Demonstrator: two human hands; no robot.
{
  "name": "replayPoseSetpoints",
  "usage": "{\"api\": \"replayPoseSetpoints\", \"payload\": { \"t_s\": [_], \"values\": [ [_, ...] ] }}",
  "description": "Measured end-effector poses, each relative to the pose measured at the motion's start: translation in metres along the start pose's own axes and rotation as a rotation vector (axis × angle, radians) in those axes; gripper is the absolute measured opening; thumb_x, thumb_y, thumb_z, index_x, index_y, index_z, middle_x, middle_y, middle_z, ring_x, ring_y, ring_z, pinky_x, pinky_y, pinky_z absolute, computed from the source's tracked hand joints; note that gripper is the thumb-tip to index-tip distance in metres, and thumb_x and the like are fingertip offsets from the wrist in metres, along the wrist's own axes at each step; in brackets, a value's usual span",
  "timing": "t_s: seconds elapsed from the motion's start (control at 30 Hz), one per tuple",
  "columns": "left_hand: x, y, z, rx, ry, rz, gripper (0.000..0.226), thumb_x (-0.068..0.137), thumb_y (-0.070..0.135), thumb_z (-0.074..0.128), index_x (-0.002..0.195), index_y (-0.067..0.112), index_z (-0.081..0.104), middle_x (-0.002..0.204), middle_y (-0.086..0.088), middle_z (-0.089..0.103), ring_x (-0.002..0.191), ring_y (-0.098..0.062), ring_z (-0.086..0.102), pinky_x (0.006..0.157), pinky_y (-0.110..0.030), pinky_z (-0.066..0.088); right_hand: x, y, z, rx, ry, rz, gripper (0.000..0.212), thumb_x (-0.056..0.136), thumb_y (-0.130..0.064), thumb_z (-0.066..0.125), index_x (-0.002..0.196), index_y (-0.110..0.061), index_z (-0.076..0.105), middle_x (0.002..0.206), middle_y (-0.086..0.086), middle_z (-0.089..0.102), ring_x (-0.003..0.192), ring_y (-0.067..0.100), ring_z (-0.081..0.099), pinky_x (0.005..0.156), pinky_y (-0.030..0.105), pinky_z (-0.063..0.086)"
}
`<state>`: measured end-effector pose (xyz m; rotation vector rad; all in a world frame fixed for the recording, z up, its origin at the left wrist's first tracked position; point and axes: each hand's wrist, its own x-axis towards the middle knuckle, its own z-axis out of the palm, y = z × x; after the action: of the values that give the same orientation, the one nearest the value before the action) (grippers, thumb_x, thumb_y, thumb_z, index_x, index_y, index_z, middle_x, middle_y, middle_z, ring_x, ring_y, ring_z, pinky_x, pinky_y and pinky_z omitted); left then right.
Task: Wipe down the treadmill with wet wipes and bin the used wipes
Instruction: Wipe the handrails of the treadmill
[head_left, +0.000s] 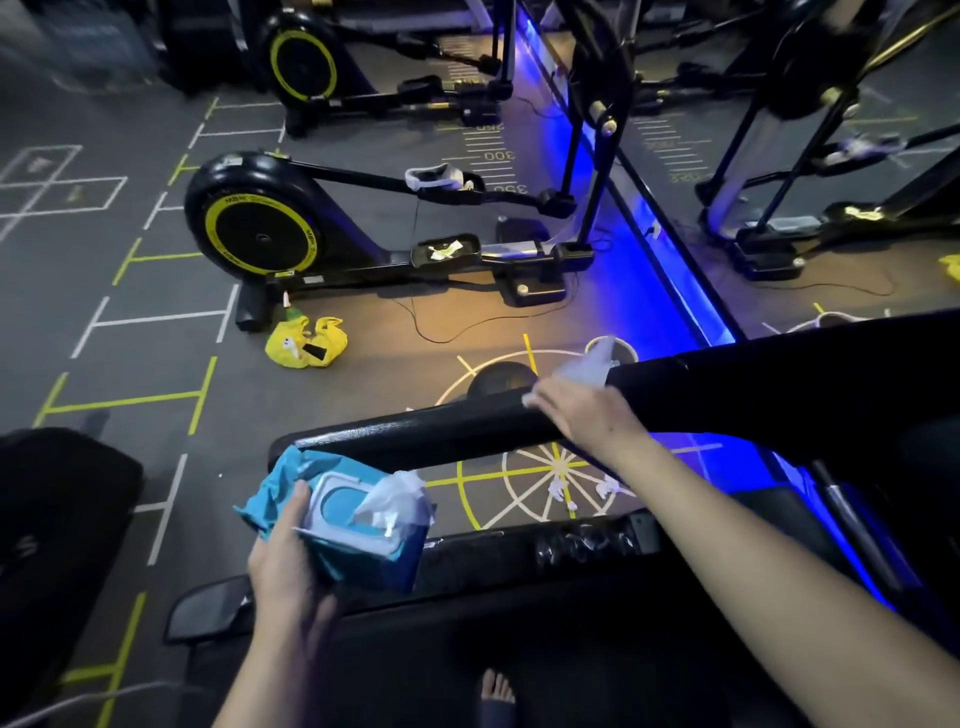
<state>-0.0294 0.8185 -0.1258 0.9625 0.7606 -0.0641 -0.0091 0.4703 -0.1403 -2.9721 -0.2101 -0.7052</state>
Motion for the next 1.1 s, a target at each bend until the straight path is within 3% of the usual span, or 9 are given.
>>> {"api": "replayPoseSetpoints", "payload": {
  "t_s": [0.1, 0.23, 0.33, 0.47, 0.57, 0.63, 0.77, 0.9, 1.1],
  "values": [
    [0.004, 0.003, 0.001, 0.0, 0.011, -0.002, 0.05, 0.094, 0.029, 0.077, 0.137, 0.006, 0.067, 0.127, -0.016, 0.075, 0.12, -0.037, 0.07, 0.104, -0.06, 0.054, -0.045, 0.004, 0.031, 0.066, -0.397, -0.034, 0.018, 0.1, -0.026, 0.057, 0.087, -0.016, 0.063, 0.087, 0.003, 0.063, 0.084, 0.028, 0.062, 0.057, 0.038, 0.044],
    [0.007, 0.003, 0.005, -0.014, 0.015, -0.016, 0.054, 0.09, 0.033, 0.08, 0.136, 0.007, 0.068, 0.125, -0.016, 0.076, 0.118, -0.037, 0.071, 0.101, -0.059, 0.056, -0.054, 0.014, 0.03, 0.056, -0.451, -0.122, 0.038, 0.095, -0.052, 0.046, 0.099, -0.021, 0.069, 0.098, -0.007, 0.067, 0.087, 0.02, 0.061, 0.068, 0.032, 0.051],
    [0.005, 0.003, 0.012, -0.005, 0.018, 0.002, 0.047, 0.096, 0.029, 0.075, 0.137, 0.006, 0.067, 0.125, -0.014, 0.075, 0.116, -0.034, 0.072, 0.098, -0.055, 0.058, -0.052, 0.007, 0.02, 0.066, -0.413, -0.101, 0.06, 0.088, -0.07, 0.042, 0.114, -0.024, 0.071, 0.101, -0.01, 0.072, 0.09, 0.016, 0.065, 0.071, 0.032, 0.056],
    [0.006, 0.003, 0.022, 0.001, -0.008, 0.013, 0.046, 0.098, 0.027, 0.074, 0.139, 0.007, 0.066, 0.127, -0.013, 0.075, 0.107, -0.029, 0.074, 0.095, -0.053, 0.06, -0.036, 0.005, 0.011, 0.118, -0.156, -0.015, 0.042, 0.084, -0.049, 0.073, 0.111, -0.017, 0.067, 0.099, 0.001, 0.069, 0.092, 0.026, 0.066, 0.073, 0.04, 0.057],
    [0.009, 0.0, 0.025, -0.007, -0.037, 0.019, 0.047, 0.098, 0.028, 0.074, 0.139, 0.007, 0.066, 0.129, -0.015, 0.074, 0.114, -0.032, 0.072, 0.102, -0.056, 0.057, -0.014, 0.021, 0.014, -0.131, -0.356, 0.194, 0.121, 0.058, -0.061, 0.086, 0.151, -0.001, 0.037, 0.152, 0.021, 0.042, 0.14, 0.04, 0.042, 0.113, 0.053, 0.04],
    [0.01, -0.001, 0.027, 0.006, -0.045, 0.029, 0.047, 0.099, 0.027, 0.072, 0.14, 0.006, 0.065, 0.13, -0.016, 0.073, 0.11, -0.031, 0.072, 0.103, -0.056, 0.056, -0.007, 0.029, 0.025, -0.308, -0.613, 0.19, 0.139, 0.059, -0.071, 0.079, 0.156, 0.003, 0.015, 0.159, 0.023, 0.027, 0.146, 0.041, 0.028, 0.121, 0.053, 0.024],
    [0.02, -0.003, 0.015, 0.001, -0.016, 0.044, 0.056, 0.091, 0.035, 0.08, 0.139, 0.008, 0.067, 0.134, -0.018, 0.071, 0.116, -0.033, 0.071, 0.1, -0.054, 0.058, -0.006, 0.029, 0.045, -0.378, -0.631, 0.082, 0.105, 0.058, -0.039, 0.087, 0.14, 0.003, 0.036, 0.125, 0.021, 0.053, 0.109, 0.039, 0.052, 0.109, 0.06, 0.035],
    [0.035, 0.001, -0.006, -0.047, 0.0, 0.026, 0.086, 0.064, 0.047, 0.098, 0.137, 0.012, 0.069, 0.133, -0.017, 0.072, 0.124, -0.041, 0.068, 0.106, -0.069, 0.049, 0.0, 0.006, 0.08, -0.461, -0.428, -0.161, 0.07, 0.077, -0.019, 0.053, 0.14, 0.008, 0.037, 0.122, 0.027, 0.056, 0.107, 0.043, 0.057, 0.109, 0.068, 0.033],
    [0.043, 0.029, -0.024, -0.037, 0.076, 0.113, 0.047, 0.089, 0.031, 0.082, 0.129, 0.009, 0.072, 0.131, -0.017, 0.073, 0.119, -0.035, 0.07, 0.106, -0.065, 0.052, 0.003, -0.031, 0.104, -0.356, -0.335, -0.117, 0.045, 0.094, -0.007, 0.038, 0.136, 0.011, 0.045, 0.12, 0.031, 0.057, 0.108, 0.047, 0.058, 0.109, 0.068, 0.034]
  ]
}}
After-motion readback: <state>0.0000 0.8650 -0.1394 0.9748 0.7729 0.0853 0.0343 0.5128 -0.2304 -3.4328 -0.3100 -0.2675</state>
